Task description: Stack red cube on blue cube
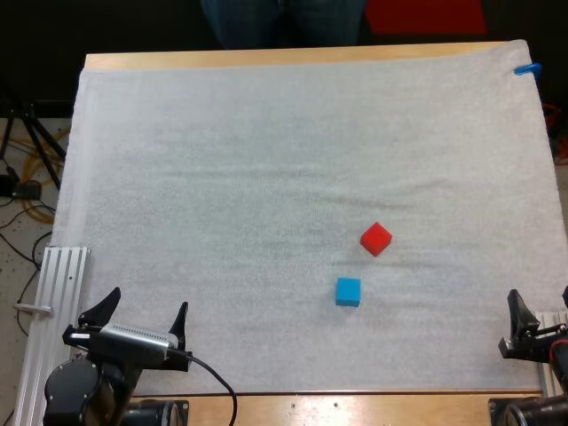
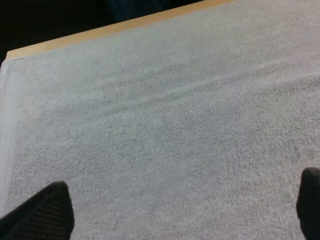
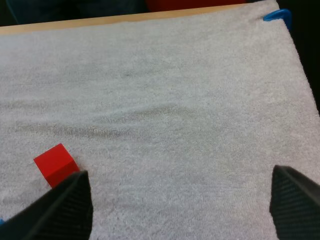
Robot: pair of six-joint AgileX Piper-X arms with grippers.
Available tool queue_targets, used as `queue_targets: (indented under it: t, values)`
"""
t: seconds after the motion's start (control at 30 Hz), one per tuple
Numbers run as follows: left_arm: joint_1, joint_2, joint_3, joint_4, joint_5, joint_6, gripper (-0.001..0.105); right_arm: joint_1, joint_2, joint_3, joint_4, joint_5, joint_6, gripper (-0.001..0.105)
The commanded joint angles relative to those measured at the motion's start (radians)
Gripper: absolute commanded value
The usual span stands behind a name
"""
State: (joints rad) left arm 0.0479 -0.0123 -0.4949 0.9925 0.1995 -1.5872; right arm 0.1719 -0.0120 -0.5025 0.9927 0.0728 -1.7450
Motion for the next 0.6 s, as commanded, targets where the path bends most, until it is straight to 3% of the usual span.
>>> queue_targets:
  t: [0.0,0.43,0.57]
  values:
    - [0.002,-0.136,-0.004,-0.008,0.007,-0.008,0.087,-0.006,-0.039,-0.004,-0.001,-0.003,-0.002,0.071]
    - [0.002,-0.134,-0.004,-0.008,0.022,-0.008,0.087,-0.006,-0.036,-0.004,-0.001,-0.003,-0.002,0.071]
    - [0.002,-0.111,-0.019,-0.003,0.022,-0.043,0.087,-0.006,-0.001,-0.023,0.02,-0.003,-0.002,0.071]
